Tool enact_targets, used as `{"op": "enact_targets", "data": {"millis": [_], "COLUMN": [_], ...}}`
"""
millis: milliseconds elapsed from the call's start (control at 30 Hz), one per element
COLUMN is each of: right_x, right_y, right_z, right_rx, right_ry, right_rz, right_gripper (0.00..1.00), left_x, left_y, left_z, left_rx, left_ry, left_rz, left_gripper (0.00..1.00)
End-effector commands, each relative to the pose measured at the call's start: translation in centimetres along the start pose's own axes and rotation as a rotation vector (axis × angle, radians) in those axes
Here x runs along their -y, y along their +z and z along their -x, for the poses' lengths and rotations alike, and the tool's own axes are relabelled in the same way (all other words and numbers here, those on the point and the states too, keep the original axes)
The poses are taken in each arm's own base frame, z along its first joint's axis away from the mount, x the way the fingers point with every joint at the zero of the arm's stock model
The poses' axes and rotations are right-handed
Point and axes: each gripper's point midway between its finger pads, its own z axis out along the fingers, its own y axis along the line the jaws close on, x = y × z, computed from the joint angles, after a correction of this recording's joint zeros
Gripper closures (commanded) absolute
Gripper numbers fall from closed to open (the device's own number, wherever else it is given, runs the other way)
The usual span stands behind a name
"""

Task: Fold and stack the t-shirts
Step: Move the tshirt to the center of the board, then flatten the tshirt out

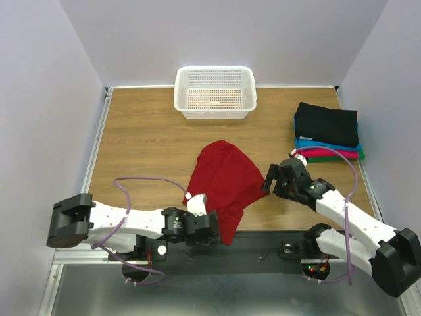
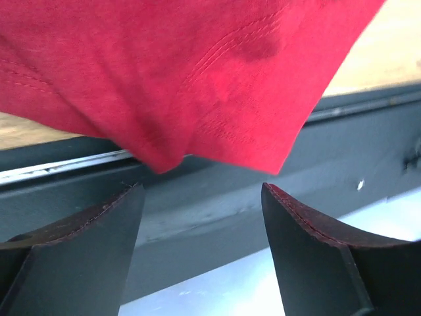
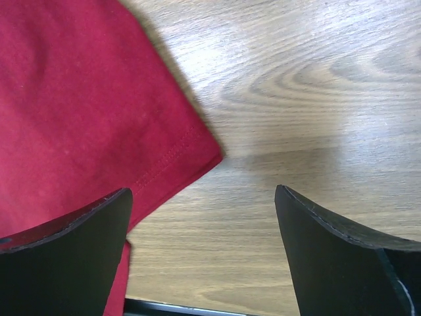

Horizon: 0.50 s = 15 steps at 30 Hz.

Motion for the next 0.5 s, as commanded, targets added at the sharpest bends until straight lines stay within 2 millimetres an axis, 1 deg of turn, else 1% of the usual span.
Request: {"op": "enact_targets", "data": {"millis": [0,33,100,167,233,267,467], "right_x": [-0.5,-0.3,-0.3,-0.1,0.1,0.1,0.6], "right_y": [-0.1,0.0,0.0,0.0,0.2,0.2,0.7], "right_z": [1.0,0.8,0.7,0.7,0.6,0.6,0.4], "right_rx": [0.054,0.048,0.049,0.051,0.051,0.05,0.039], "right_ry": [0.024,0.022,0.022,0.018,0.021,0.02,0.021], "right_rz": [0.013,0.011,0.012,0.005,-0.003,-0.004,-0.042], "right_gripper": [0.06,0.06,0.07,0.07,0.07,0.07,0.07], "left_x": [-0.1,0.7,1.0,0.5,-0.6,-0.7,-1.3], "left_y": [-0.2,-0.3,-0.3,-0.3,-0.3,-0.3,0.3], "left_z": [1.9,2.4,2.6,2.9,3.1,3.1,2.8], "left_rx": [0.114,0.133,0.144,0.159,0.164,0.164,0.155], "left_ry": [-0.052,-0.048,-0.051,-0.076,-0.083,-0.091,-0.082], "left_rz": [0.118,0.105,0.101,0.115,0.15,0.153,0.168], "left_gripper": [0.19,0.2,0.22,0.26,0.3,0.32,0.36]}}
